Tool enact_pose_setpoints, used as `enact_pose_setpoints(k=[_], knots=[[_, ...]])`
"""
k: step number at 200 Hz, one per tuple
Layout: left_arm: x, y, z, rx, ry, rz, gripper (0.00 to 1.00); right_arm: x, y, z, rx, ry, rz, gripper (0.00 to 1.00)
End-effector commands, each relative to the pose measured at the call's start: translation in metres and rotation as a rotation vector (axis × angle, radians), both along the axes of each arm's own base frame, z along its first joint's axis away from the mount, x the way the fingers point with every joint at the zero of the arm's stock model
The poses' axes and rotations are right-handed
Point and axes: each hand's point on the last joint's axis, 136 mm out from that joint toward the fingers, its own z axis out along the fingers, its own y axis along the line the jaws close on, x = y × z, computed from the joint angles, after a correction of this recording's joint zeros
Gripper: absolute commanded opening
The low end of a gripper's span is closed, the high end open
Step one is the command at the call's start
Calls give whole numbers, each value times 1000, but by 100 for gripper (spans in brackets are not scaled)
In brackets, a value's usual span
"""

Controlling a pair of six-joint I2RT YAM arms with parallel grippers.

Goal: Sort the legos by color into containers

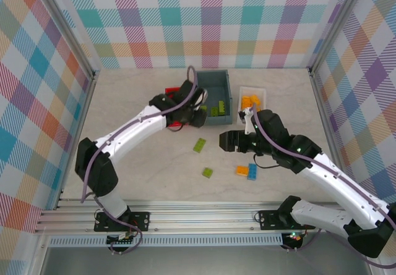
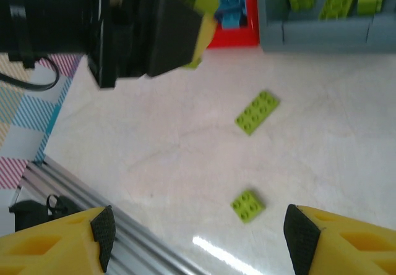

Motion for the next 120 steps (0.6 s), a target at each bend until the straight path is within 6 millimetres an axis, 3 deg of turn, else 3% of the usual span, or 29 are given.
enact_pose_setpoints(k=[1,34,67,120], knots=[[31,-17,-13,-7,40,99,32,30,6,40,58,-158,-33,74],[92,-36,-33,-22,44,214,31,59,12,69,139,-259,-56,74],[138,-51,-51,-50,-5,267,30,74,-2,90,196,-361,-126,73],[182,-51,-102,-73,6,340,32,70,-14,79,179,-330,-150,73]])
